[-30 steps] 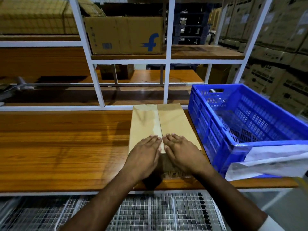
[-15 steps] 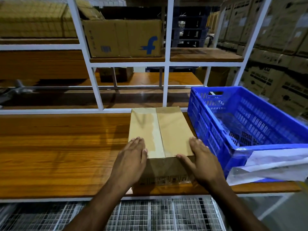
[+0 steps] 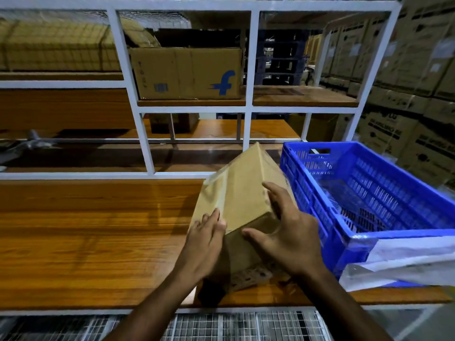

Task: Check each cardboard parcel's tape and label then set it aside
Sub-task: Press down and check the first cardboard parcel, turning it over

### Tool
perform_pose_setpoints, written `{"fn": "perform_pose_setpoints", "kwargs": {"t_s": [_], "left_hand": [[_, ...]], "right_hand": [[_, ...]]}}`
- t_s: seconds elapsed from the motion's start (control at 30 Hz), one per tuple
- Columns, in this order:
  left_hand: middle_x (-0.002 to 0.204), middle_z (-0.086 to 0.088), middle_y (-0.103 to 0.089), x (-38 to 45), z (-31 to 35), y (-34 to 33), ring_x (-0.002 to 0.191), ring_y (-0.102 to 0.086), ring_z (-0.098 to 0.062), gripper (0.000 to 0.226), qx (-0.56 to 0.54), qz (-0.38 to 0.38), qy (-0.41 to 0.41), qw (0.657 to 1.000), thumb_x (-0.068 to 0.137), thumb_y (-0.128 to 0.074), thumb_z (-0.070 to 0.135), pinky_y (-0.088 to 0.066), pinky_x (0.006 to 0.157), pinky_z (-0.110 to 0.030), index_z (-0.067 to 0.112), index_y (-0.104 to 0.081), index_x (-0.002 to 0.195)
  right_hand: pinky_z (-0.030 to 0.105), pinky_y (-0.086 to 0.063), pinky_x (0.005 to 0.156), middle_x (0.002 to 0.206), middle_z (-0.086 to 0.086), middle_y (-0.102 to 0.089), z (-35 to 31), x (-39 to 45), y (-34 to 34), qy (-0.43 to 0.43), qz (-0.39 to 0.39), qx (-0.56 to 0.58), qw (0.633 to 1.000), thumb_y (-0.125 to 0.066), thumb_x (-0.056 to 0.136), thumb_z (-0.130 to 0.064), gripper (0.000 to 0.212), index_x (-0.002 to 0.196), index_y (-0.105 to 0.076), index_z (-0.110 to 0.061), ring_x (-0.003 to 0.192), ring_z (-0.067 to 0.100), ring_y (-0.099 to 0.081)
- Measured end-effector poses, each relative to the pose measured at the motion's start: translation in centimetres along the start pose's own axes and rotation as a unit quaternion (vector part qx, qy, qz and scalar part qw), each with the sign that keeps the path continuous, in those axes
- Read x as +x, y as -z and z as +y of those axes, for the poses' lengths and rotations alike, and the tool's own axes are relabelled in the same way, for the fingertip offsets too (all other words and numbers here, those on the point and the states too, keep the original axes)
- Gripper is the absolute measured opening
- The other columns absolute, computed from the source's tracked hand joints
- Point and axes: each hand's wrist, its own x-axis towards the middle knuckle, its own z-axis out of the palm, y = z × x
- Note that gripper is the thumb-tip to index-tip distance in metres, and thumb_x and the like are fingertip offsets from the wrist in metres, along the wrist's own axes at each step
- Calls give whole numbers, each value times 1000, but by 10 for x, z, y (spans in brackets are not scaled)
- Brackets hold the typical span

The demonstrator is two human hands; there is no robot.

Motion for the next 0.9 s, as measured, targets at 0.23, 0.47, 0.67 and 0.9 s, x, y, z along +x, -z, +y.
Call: {"fn": "perform_pose_setpoints", "kwargs": {"t_s": [0.23,0.47,0.67,0.9], "left_hand": [[130,16,-62,30,22,20,120,-58,-7,60,-284,-59,28,957,83,-38,83,-46,103,-45,50,-55,130],[129,12,-57,38,16,42,110,-58,-9,38,-285,9,31,958,106,-33,29,-53,94,-39,36,-38,143],[162,-3,-21,90,34,56,144,-30,-21,45,94,15,0,995,104,-38,27,-32,113,-36,18,-38,148],[145,-6,-48,177,48,45,132,-43,-23,43,308,-23,-56,949,102,-37,34,-35,110,-46,17,-46,139]], "right_hand": [[30,-52,93,138,-4,-58,-34,22,-25,64,-112,-43,991,-78,74,-36,107,151,-4,-36,117,17,-61],[39,-22,120,162,2,-23,-37,51,-24,-5,-313,-37,949,-34,103,-46,64,158,-7,-28,147,19,-24],[42,-14,122,165,3,-13,-5,119,-40,4,-395,-148,907,-35,103,-49,63,157,-17,-19,151,20,-11],[42,-18,121,163,7,-20,33,190,-85,25,-368,-189,910,-29,105,-41,57,156,-22,-17,149,23,-20]]}}
